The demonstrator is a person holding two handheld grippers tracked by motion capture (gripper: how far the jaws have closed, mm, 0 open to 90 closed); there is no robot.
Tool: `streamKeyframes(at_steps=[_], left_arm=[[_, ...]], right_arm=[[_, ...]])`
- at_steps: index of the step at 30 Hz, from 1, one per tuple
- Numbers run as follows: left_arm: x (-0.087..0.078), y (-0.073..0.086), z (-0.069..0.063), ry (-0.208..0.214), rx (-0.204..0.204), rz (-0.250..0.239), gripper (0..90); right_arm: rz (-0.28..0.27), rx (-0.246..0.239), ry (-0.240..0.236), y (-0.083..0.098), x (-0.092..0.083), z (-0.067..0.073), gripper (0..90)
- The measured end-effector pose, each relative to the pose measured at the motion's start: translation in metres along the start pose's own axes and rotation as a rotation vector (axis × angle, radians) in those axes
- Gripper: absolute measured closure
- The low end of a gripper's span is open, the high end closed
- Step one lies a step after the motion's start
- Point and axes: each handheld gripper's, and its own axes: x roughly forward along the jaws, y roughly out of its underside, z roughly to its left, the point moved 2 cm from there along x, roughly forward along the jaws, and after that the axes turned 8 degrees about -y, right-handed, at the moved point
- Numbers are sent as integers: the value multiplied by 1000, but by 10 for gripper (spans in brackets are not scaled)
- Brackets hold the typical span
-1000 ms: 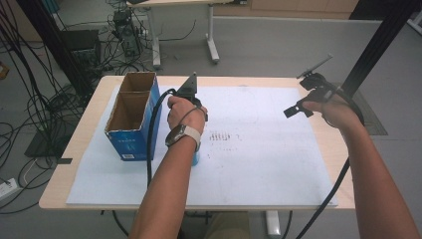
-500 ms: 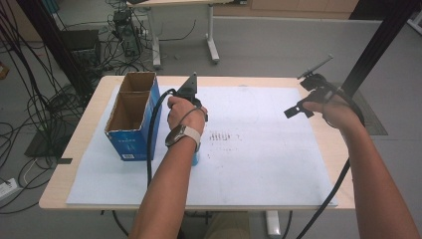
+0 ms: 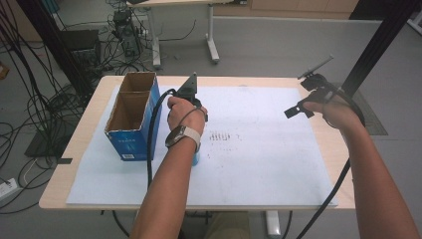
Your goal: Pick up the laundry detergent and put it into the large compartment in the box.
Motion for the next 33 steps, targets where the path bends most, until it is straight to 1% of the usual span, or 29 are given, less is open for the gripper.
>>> streamKeyframes(at_steps=[33], left_arm=[[0, 2, 0, 0, 3, -7, 386]], right_arm=[[0, -2, -1, 1, 1, 2, 157]])
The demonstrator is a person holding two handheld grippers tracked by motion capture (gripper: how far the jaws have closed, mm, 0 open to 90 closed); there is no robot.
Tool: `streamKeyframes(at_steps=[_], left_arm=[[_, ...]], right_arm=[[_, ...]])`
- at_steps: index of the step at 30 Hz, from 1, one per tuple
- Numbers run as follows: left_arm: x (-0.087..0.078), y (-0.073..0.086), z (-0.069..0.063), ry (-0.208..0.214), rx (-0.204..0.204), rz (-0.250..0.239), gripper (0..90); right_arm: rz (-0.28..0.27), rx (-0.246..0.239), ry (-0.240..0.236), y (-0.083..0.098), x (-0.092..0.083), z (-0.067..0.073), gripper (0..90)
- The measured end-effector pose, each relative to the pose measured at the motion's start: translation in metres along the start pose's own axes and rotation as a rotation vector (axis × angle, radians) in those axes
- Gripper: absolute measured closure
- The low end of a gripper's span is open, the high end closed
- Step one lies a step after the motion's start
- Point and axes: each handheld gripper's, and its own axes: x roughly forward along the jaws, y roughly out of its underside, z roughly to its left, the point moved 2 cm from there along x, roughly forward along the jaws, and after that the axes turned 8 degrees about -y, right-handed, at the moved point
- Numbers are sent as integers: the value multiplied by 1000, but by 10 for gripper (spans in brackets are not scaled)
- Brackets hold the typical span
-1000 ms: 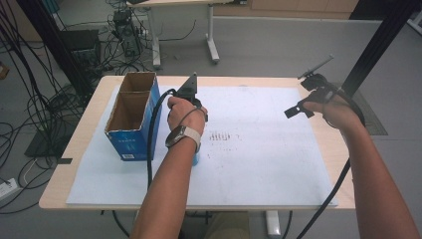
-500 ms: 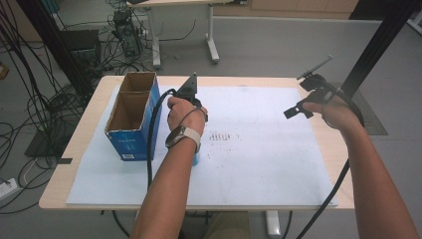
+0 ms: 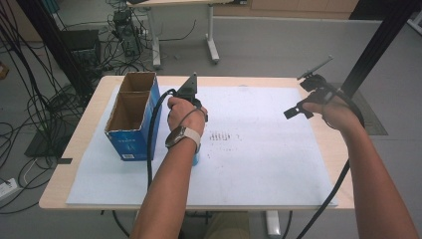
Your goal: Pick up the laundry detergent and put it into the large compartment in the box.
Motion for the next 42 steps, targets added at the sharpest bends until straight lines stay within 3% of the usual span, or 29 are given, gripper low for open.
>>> streamKeyframes(at_steps=[34, 38, 42], left_arm=[[-2, 0, 2, 6, 13, 3, 385], [-10, 1, 6, 3, 18, -5, 384], [-30, 2, 11, 3, 20, -18, 383]], right_arm=[[-6, 1, -2, 3, -2, 2, 157], [-9, 3, 1, 4, -3, 2, 157], [-14, -4, 3, 3, -5, 5, 157]])
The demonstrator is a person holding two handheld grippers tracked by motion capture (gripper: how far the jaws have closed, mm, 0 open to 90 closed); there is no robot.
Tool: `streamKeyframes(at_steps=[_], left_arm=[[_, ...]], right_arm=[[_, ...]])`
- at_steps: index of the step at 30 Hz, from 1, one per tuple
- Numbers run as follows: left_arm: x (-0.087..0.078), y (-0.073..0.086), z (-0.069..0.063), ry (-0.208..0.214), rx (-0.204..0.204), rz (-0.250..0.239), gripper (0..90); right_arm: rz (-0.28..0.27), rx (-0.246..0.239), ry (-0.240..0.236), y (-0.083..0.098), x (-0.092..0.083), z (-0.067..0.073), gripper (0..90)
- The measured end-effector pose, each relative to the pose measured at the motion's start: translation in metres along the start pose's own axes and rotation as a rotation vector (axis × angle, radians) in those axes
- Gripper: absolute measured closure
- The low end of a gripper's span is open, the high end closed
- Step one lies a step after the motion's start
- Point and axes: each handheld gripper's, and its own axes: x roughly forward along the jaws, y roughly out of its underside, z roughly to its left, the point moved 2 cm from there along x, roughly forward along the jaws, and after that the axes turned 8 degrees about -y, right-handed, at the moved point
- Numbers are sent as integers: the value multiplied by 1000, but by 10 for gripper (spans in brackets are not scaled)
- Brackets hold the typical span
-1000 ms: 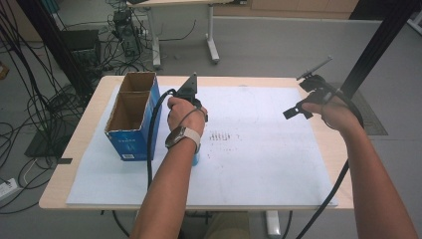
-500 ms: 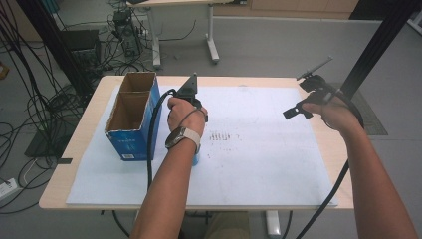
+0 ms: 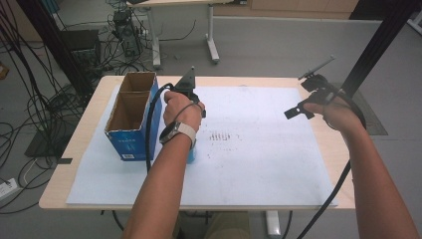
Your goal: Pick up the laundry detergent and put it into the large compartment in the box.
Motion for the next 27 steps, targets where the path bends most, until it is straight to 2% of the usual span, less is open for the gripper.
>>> streamKeyframes(at_steps=[10, 16, 21, 27], left_arm=[[-26, 3, 7, 0, 14, -21, 383], [-35, 5, 8, -2, 15, -28, 383], [-42, 6, 11, 12, 17, -38, 383], [-54, 7, 12, 1, 22, -42, 383]], right_arm=[[-7, -2, 5, 1, -4, 5, 157], [-11, -2, 7, 1, -7, 8, 157], [-11, -5, 11, 1, -9, 9, 157], [-13, -9, 13, 0, -11, 11, 157]])
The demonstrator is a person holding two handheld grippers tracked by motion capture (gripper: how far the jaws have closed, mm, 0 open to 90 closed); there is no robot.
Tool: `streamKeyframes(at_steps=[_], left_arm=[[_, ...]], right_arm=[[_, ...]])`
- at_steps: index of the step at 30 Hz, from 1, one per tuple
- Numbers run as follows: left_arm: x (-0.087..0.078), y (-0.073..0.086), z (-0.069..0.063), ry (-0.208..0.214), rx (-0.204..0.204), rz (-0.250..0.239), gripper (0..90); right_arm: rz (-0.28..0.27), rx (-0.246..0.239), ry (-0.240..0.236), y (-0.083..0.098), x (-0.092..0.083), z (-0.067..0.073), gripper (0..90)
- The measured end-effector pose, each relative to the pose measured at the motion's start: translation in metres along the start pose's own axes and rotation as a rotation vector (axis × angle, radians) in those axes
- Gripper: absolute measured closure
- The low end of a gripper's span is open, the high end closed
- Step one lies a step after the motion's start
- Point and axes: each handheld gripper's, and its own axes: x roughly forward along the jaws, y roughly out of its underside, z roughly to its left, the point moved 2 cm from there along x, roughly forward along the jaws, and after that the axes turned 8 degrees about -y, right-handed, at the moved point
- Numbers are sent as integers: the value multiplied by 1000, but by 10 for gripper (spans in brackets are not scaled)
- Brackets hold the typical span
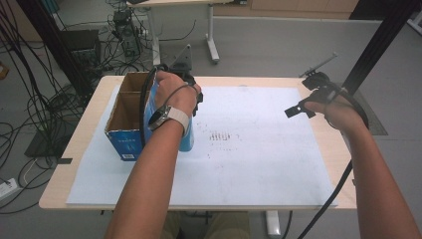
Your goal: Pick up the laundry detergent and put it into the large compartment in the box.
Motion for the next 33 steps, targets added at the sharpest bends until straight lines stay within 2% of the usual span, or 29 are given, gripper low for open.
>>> streamKeyframes(at_steps=[5, 8, 16, 25, 29, 33], left_arm=[[-15, 0, 6, 10, -1, -8, 382], [-30, 1, 10, 13, -7, -22, 383], [-49, 2, 8, -1, 1, -39, 382], [-69, -1, 14, 18, 10, -38, 382], [-76, -1, 15, 14, 12, -41, 382], [-90, 0, 15, 10, 21, -51, 382]], right_arm=[[-1, 2, 0, 0, 0, 2, 157], [-3, -3, 0, -1, -1, 2, 157], [-6, -2, 4, 0, -3, 3, 157], [-3, 1, 5, 0, -5, 4, 157], [-5, 2, 7, 1, -6, 4, 157], [-8, 4, 10, 1, -8, 4, 157]])
